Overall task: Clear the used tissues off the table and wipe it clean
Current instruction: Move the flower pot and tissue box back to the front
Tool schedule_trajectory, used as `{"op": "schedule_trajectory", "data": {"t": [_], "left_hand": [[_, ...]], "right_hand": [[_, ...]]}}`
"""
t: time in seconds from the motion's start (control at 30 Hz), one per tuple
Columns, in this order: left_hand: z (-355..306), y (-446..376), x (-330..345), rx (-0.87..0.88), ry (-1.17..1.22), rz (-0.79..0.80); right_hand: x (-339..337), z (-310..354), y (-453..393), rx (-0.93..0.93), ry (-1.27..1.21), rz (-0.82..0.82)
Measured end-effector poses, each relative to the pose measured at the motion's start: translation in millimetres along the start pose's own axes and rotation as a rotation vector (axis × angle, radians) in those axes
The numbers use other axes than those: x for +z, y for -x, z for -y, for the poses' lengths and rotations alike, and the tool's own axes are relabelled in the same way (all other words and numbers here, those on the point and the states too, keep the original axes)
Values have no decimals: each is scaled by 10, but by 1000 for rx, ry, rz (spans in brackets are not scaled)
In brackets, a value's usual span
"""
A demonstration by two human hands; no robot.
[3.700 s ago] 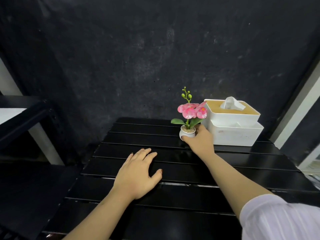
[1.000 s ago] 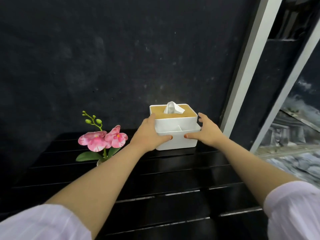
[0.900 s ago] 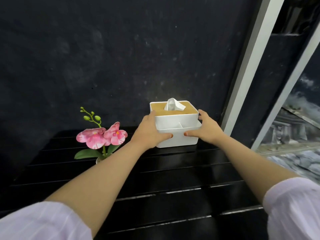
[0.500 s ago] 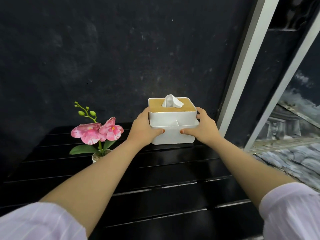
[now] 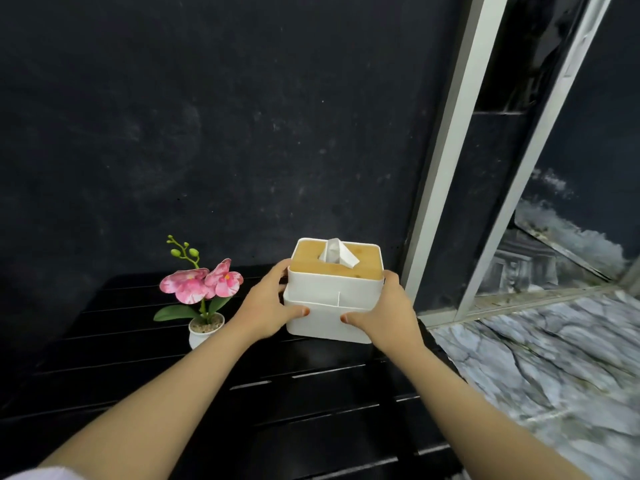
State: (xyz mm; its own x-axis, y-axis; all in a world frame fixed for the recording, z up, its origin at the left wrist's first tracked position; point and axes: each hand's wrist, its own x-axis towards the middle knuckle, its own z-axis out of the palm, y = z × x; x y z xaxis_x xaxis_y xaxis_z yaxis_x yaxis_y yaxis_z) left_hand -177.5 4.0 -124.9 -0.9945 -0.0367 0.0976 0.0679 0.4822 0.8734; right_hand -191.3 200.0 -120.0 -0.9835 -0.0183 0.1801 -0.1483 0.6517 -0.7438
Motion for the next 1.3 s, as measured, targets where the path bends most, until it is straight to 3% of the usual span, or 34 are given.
{"op": "schedule_trajectory", "data": {"t": [0.3, 0.77, 1.3], "left_hand": [[-9, 450, -77, 9, -13, 28], [-79, 660, -66, 14, -70, -4], [-15, 1006, -66, 19, 28, -196]], "right_hand": [[-88, 113, 590, 6, -31, -20], [-222, 100, 757, -65, -150, 109], [-240, 252, 725, -76, -122, 309]]}}
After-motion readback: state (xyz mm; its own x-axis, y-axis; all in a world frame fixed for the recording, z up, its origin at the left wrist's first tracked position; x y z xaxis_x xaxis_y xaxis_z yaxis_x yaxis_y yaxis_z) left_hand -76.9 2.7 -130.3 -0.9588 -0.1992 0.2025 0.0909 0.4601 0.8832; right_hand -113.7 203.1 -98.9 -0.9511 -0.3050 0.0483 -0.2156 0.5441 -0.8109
